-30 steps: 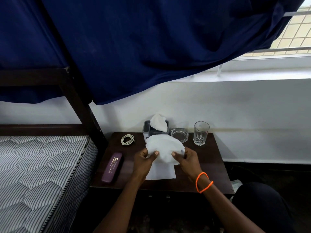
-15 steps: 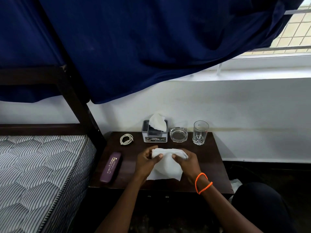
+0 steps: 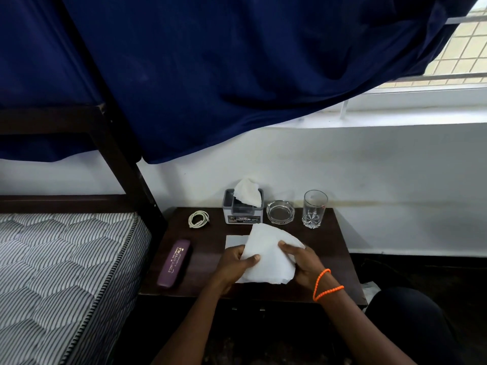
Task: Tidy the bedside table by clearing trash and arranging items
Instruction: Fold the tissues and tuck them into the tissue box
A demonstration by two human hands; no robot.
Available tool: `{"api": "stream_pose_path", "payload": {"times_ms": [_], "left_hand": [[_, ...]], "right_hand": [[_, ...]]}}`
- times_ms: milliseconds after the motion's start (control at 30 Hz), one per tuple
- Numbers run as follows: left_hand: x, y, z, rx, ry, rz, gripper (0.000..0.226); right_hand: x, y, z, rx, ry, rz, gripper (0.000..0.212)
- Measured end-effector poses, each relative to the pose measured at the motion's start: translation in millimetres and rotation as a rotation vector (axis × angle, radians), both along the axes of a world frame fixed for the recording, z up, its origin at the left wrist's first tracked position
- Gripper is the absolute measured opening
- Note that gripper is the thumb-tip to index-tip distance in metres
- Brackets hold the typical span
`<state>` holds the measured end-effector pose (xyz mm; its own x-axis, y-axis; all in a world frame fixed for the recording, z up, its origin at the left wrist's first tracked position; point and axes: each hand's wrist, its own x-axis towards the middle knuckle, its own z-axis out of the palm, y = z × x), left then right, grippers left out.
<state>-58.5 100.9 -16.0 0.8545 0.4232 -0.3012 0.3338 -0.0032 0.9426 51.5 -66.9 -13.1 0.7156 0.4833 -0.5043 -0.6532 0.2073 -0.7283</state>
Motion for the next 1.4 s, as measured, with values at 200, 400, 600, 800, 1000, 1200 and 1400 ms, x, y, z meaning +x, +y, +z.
{"api": "stream_pose_path", "payload": {"times_ms": [200, 400, 600, 800, 1000, 1200, 1400], "left_hand": [[0.4, 5.1, -12.2, -0.049, 0.139, 0.268, 0.012], [-3.6, 8.5, -10.8, 0.162, 0.227, 0.313, 0.019], [-5.7, 15.0, -8.2, 0.449, 0.278, 0.268, 0.024], [0.4, 15.7, -18.7, 0.481, 0.32, 0.237, 0.056], [9.3, 36.5, -54.2, 0.03, 0.213, 0.428, 0.069], [10.7, 45.8, -72.5, 0.008, 0.281, 0.34, 0.059], [-3.4, 18.4, -14.5, 0.343, 0.312, 0.23, 0.034]], "right_hand": [[-5.7, 3.1, -19.7, -0.131, 0.095, 0.088, 0.034], [-6.0, 16.8, -31.4, -0.584, -0.438, 0.041, 0.017], [-17.9, 32.6, -19.2, -0.717, -0.667, 0.089, 0.019], [-25.2, 41.0, -30.6, -0.889, -0.836, 0.203, 0.052], [-26.6, 39.3, -32.2, -0.912, -0.902, 0.27, 0.058], [-22.1, 33.2, -35.8, -0.847, -0.923, 0.339, 0.058], [-18.6, 31.6, -37.9, -0.72, -0.82, 0.295, 0.048]]}}
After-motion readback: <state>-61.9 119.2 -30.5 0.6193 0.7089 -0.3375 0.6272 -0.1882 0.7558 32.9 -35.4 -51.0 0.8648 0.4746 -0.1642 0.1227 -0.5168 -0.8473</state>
